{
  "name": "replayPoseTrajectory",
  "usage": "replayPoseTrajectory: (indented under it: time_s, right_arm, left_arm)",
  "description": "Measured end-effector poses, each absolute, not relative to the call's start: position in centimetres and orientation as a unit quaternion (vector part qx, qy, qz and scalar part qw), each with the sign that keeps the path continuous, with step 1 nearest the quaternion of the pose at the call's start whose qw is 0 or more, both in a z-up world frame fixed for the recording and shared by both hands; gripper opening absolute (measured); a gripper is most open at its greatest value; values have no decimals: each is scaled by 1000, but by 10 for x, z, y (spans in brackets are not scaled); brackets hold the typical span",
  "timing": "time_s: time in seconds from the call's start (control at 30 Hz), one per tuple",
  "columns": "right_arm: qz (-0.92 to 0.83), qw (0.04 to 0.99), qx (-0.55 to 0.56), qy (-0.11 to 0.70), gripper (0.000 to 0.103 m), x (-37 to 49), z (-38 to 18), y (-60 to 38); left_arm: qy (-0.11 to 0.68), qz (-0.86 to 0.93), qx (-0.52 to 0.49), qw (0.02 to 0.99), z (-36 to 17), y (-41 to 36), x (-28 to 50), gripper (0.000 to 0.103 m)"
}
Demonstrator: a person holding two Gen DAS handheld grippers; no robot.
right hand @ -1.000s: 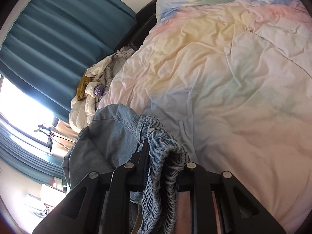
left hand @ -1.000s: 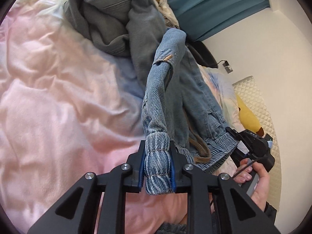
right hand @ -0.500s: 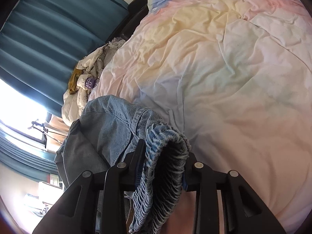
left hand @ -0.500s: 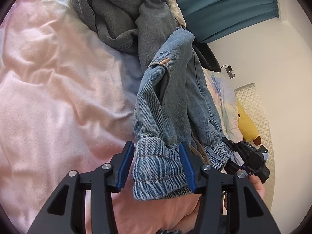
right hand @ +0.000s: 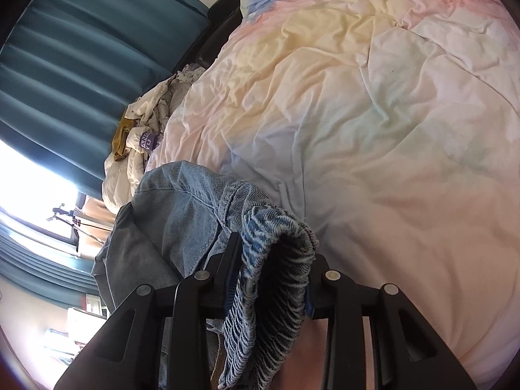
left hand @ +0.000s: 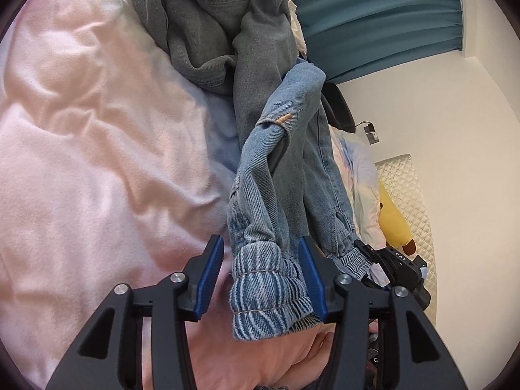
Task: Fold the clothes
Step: 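Grasp the second cuff with the left gripper while the right gripper holds its cuff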
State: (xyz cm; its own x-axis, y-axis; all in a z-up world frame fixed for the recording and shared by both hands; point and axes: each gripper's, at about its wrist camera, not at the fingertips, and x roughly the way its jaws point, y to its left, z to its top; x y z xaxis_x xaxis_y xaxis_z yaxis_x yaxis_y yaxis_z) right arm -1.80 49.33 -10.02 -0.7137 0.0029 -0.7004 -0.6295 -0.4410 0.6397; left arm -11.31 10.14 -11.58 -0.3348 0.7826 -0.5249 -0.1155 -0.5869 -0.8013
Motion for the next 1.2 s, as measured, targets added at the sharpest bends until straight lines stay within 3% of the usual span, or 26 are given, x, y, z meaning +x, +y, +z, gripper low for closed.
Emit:
replayPoseTrajectory:
  time_s: [0.17,0.3,0.37,0.73,1.2]
  right_arm:
    - [796,192,-312,482,32,-21,-96,492]
    - [807,184,-306,470,21,-26,-90,488]
    - [815,180,-302,461,21,-29,-85,485]
    - [833,151,-291,446,19,-38,-69,475]
    - [850,-18,-311,425,15,-136,1,495]
  left_arm:
    - [-338,744,-488,307,-116,105,-113,49]
    - [-337,744,-485,312,-117,108,-112,47]
    - [-337,744,-484,314,-117,110,-112,46]
    - [-328,753,-482,306,-121,105,-110,25]
    - [-312,775,-413,362,-64,151,-58,20]
